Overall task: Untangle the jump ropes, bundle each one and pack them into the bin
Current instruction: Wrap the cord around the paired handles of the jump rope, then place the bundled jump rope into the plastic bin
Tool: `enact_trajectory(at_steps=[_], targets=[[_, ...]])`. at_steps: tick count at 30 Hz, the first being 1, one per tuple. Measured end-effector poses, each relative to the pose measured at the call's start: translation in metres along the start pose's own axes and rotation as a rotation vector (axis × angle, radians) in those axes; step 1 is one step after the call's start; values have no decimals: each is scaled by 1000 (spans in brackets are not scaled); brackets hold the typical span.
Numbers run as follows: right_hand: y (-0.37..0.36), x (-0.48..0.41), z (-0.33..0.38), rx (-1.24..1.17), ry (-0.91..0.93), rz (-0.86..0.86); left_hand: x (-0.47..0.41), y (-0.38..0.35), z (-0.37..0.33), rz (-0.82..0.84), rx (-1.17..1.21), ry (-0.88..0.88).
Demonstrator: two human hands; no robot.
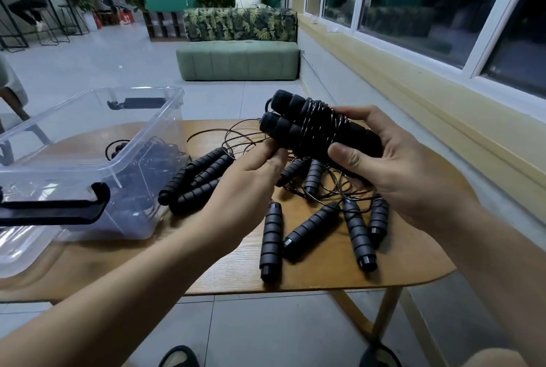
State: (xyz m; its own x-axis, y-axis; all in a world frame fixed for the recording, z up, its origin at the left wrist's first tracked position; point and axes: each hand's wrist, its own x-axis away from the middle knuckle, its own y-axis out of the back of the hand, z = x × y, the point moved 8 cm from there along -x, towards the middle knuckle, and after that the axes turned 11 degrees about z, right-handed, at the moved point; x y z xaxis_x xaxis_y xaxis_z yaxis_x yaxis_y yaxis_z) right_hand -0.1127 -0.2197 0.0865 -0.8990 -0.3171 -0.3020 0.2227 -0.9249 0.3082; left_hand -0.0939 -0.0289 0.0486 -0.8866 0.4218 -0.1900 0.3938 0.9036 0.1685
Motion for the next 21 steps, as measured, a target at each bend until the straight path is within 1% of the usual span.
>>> enact_trajectory(at_steps=[3, 5, 7, 8, 10, 12, 15, 17, 19, 21], targets=[[-3, 1, 4, 193, 1, -5, -1, 0, 5, 0, 88, 50], [-6, 1, 4, 302, 12, -35, -3, 1, 12, -4, 188, 95], [-10, 2, 7, 419, 43, -71, -3, 3, 15, -23, 290, 139], [-14, 2, 10, 482, 72, -89, -2, 3, 14, -37, 303, 162], [-23, 4, 16, 566, 139, -111, 1, 3, 9, -55, 277, 186], [-35, 5, 23, 629, 232, -123, 4, 4, 0, -66, 282, 159], [-49, 4, 33, 710, 338, -140, 5, 5, -16, -52, 309, 66], [-56, 1, 40, 798, 399, -163, 4, 9, -30, -55, 285, 32], [-67, -3, 45, 888, 460, -187, -2, 19, -42, -95, 255, 54], [-83, -10, 49, 898, 488, -181, -11, 38, -51, -127, 193, 99]])
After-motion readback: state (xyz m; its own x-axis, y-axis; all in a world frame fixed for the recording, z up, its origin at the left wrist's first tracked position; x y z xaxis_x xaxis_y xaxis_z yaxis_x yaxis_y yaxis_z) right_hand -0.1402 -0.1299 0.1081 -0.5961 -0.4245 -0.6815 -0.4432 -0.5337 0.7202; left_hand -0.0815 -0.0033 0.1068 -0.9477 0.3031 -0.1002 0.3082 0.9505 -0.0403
